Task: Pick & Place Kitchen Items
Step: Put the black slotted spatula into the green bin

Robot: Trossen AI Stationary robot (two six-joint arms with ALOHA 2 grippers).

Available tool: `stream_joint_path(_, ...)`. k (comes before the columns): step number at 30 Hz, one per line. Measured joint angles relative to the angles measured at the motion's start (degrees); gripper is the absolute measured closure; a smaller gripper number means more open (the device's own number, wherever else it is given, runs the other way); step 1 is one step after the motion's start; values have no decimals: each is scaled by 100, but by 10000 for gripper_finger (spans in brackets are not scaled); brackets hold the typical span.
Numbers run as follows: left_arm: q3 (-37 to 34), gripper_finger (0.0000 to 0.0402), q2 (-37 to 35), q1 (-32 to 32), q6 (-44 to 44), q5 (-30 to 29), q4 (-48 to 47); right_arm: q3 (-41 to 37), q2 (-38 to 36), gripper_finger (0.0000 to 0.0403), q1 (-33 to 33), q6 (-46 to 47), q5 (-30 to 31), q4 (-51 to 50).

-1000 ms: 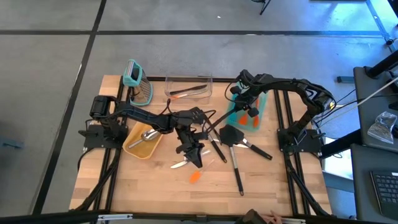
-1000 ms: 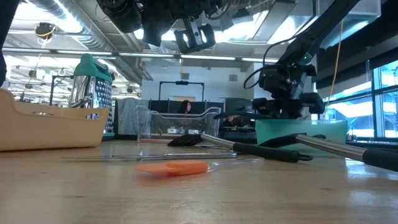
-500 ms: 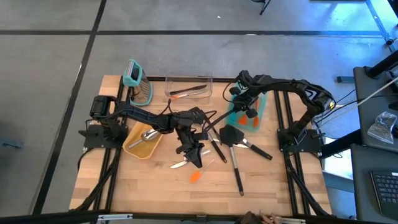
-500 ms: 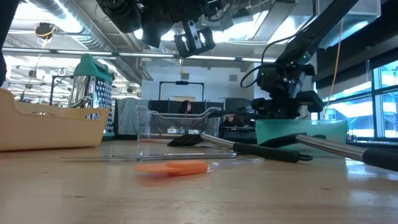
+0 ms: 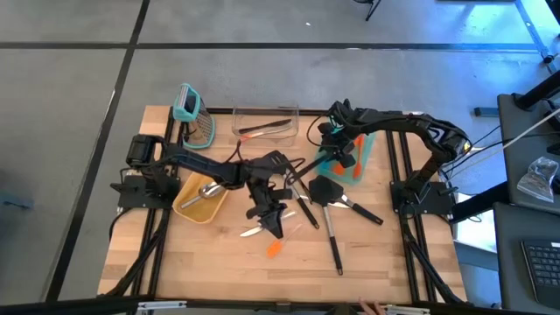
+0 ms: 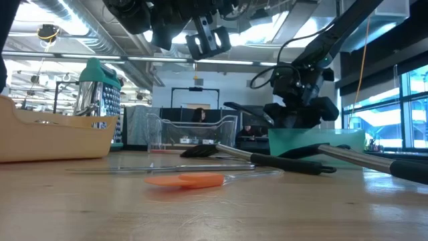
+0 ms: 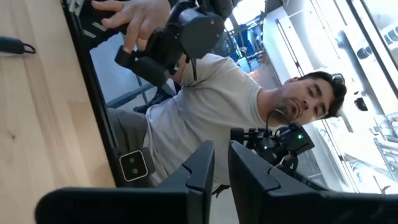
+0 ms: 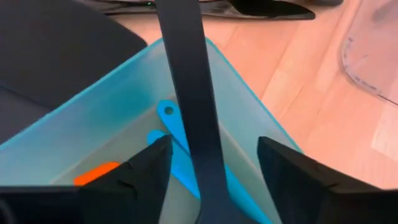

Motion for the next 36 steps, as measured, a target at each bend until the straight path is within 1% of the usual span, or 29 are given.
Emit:
stream_joint_path(3, 0, 370, 0, -36, 46, 8, 0, 0, 0, 139, 0, 258, -13, 58)
stream_joint_path(6, 0, 375, 0, -34, 63, 13, 0, 0, 0, 127, 0, 472, -15, 101)
stream_joint_path(10, -2, 378, 0, -34, 85, 13, 0, 0, 0, 126, 6, 502, -38, 39)
stream_joint_path(14, -2, 377, 0, -34, 85, 13, 0, 0, 0, 126, 13, 892, -45, 45)
stream_joint_path(18, -2, 380, 0, -34, 85, 13, 0, 0, 0, 126, 27, 1066, -59, 109)
stream_joint_path(21, -2, 382, 0, -34, 85, 13, 0, 0, 0, 126, 70, 1010, -50, 117)
stream_joint_path(23, -2, 382, 0, -34, 85, 13, 0, 0, 0, 131, 134, 920, 106, 130)
stream_joint_path(27, -2, 382, 0, -34, 57, 13, -2, 0, 0, 160, 319, 859, 642, 111)
stream_joint_path(29, -2, 382, 0, -34, 56, 12, -2, 0, 0, 182, 388, 755, 766, 106)
stream_joint_path(33, -2, 382, 0, -34, 54, 13, -4, 0, 0, 236, 478, 710, 841, 105)
stream_joint_path(36, -2, 382, 0, -34, 52, 13, -29, 0, 0, 283, 516, 696, 1107, 70)
